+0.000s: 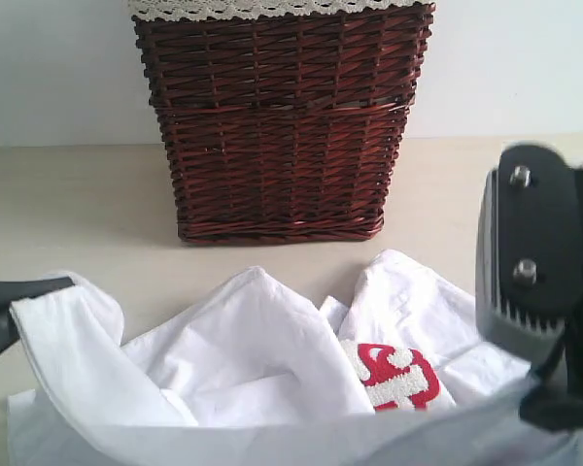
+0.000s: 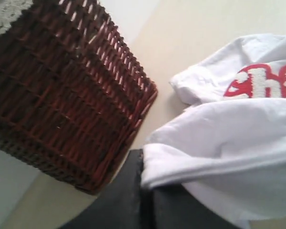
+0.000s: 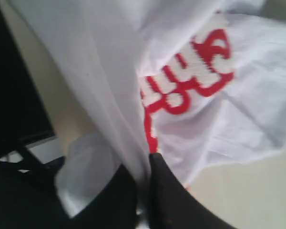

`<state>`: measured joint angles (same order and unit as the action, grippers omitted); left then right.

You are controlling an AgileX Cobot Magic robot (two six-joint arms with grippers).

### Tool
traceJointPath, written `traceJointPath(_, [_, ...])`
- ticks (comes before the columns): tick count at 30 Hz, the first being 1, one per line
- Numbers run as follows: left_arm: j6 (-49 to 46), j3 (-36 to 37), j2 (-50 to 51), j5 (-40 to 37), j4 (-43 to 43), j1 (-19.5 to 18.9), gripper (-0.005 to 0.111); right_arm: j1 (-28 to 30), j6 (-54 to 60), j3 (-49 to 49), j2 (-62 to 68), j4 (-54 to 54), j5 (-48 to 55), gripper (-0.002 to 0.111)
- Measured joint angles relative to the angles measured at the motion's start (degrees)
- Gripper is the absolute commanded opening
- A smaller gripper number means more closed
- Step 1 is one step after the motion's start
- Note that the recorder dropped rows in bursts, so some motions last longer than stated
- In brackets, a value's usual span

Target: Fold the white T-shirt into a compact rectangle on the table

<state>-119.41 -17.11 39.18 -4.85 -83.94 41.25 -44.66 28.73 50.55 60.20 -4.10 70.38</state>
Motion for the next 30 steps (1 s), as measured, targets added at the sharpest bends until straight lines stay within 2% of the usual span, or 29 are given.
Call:
traceJointPath(5, [11.56, 1.10, 5.48, -1.61, 0.70, 0.00, 0.000, 0.00, 8.18, -5.83, 0.28, -10.85, 0.00, 0.000])
traceJointPath(8, [22.65, 0.52, 14.25, -7.48, 7.18, 0.00, 0.000, 0.00, 8.83, -8.93, 2.95, -12.48, -0.16, 0.007])
traceJointPath(10, [31.01, -1.13, 19.96, -12.35, 17.57, 0.00, 0.000, 0.00, 8.83, -9.78, 4.90, -13.51, -0.41, 0.019])
traceJointPath(12, [41.03, -2.99, 24.99, -17.17, 31.32, 0.00, 0.000, 0.00, 8.83, -9.94, 7.19, -14.90, -0.52, 0.029])
traceJointPath(13, [47.33, -4.15, 27.09, -20.16, 41.55, 0.00, 0.000, 0.00, 8.83, -9.94, 8.13, -15.66, -0.40, 0.035])
traceJointPath(14, [53.62, -5.41, 28.83, -23.56, 49.55, 0.00, 0.000, 0.00, 8.83, -9.94, 9.52, -16.14, -0.39, 0.038])
traceJointPath(17, [65.76, -8.64, 31.61, -33.16, 65.68, 0.00, 0.000, 0.00, 9.40, -9.94, 12.05, -16.44, -0.39, 0.040])
traceJointPath(24, [71.08, -12.66, 32.09, -49.99, 74.78, 0.00, 0.000, 0.00, 10.46, -9.75, 14.44, -14.74, -0.28, 0.044])
traceJointPath(30, [71.54, -18.31, 29.58, -51.76, 71.75, 0.00, 0.001, 0.00, 0.94, -1.87, 14.67, -5.81, -0.98, 0.043])
